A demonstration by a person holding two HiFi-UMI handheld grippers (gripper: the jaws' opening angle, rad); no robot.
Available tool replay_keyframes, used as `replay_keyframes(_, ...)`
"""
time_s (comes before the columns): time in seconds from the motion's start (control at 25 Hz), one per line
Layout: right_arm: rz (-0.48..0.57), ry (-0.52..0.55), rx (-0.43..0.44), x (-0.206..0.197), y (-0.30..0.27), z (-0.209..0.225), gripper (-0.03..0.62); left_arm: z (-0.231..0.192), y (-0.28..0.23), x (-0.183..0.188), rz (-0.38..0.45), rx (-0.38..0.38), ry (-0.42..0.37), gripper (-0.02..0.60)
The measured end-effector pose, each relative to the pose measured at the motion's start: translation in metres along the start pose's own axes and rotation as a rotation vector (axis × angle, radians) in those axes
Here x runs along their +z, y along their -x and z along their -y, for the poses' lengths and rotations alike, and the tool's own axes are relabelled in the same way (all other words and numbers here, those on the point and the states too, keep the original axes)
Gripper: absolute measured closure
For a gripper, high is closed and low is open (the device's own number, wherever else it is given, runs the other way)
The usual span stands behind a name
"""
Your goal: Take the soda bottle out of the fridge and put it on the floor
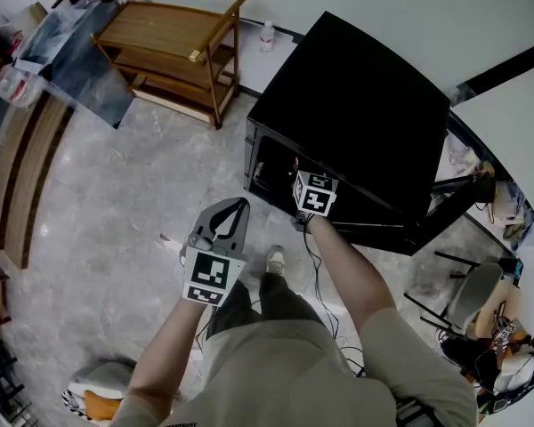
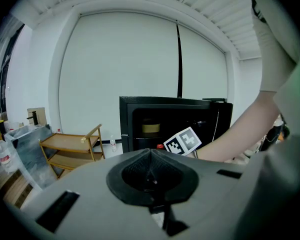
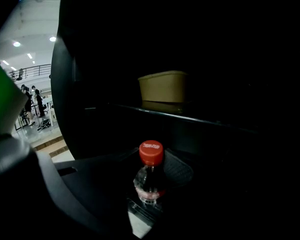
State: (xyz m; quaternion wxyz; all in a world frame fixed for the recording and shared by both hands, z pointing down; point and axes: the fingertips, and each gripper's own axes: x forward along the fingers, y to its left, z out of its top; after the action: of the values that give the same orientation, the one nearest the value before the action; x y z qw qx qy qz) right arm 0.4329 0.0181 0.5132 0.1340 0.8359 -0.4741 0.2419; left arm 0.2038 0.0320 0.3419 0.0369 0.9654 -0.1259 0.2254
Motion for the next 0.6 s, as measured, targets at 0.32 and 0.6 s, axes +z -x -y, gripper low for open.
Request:
replay_keyframes(0.32, 0.025, -0.021, 0.016, -0.002, 0.026, -0.002, 0.484, -0.003, 0.014, -0.003, -0.009, 0.013, -0.011, 0.575)
replay_keyframes(0.6, 0.060, 0.052, 0.078, 0.017, 0.080, -0.016, 0.484, -0.001, 0.027, 0.006, 0.000, 0.007, -0.035, 0.575)
